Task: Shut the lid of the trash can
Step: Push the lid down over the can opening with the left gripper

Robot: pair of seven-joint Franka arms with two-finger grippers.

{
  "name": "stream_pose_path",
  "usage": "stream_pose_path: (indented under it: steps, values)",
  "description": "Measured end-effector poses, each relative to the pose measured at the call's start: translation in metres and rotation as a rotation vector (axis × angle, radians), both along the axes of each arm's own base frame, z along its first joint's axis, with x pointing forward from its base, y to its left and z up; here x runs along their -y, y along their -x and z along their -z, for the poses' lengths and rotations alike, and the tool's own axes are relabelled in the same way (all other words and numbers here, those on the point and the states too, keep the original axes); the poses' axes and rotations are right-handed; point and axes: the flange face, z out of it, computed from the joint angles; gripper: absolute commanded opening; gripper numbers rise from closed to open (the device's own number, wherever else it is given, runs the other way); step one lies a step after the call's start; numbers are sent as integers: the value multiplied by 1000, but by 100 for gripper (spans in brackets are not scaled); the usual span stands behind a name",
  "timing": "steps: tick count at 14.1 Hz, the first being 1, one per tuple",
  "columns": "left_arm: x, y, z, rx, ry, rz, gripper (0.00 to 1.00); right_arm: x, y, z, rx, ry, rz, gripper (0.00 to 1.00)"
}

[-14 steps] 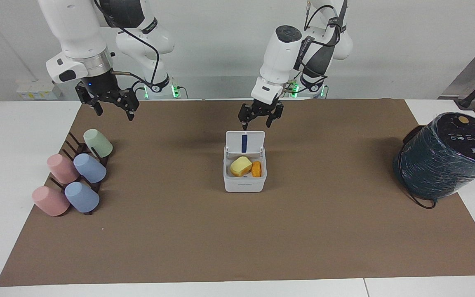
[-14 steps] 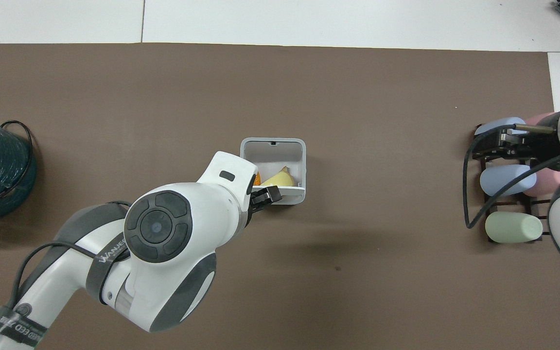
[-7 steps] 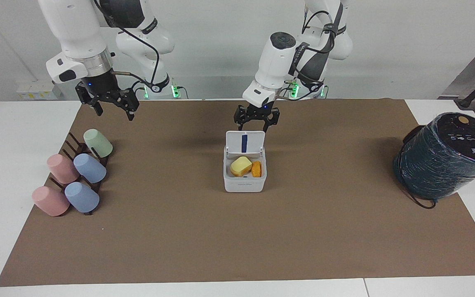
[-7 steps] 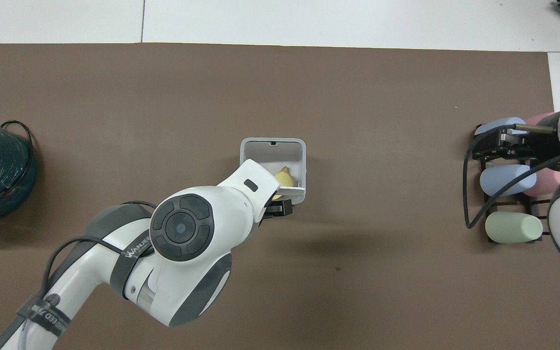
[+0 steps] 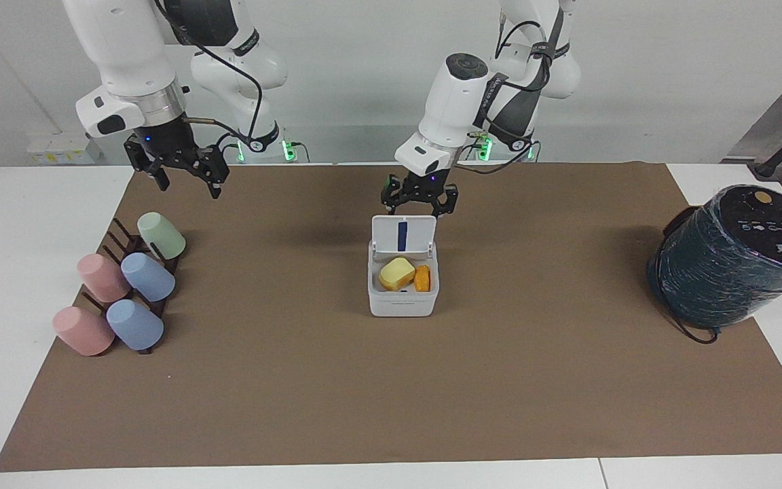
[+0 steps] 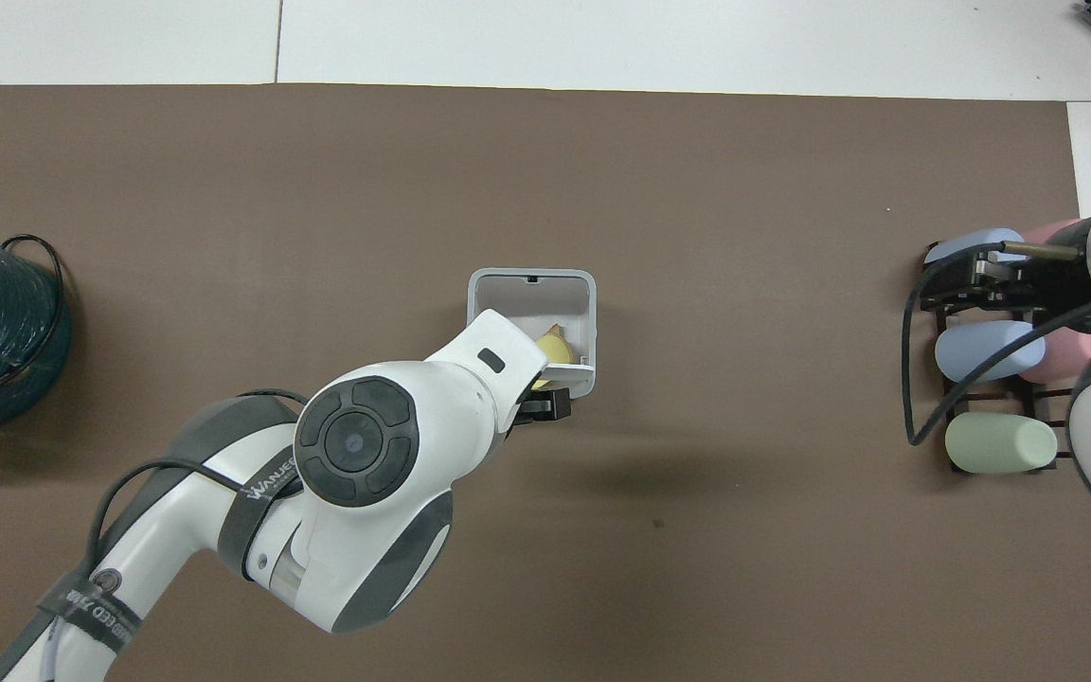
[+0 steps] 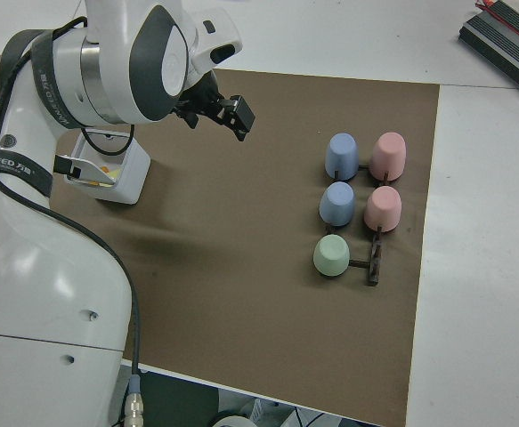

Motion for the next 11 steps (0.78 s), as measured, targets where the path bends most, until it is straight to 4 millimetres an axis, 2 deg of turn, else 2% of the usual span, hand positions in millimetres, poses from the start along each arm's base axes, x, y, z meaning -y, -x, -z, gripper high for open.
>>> stream_pose_path:
  steps: [6, 11]
  values:
    - [3, -19, -3, 38, 28, -16, 100, 0, 0, 0, 0, 0, 0, 100]
    - [7, -32, 13, 50, 38, -27, 100, 0, 0, 0, -1, 0, 0, 100]
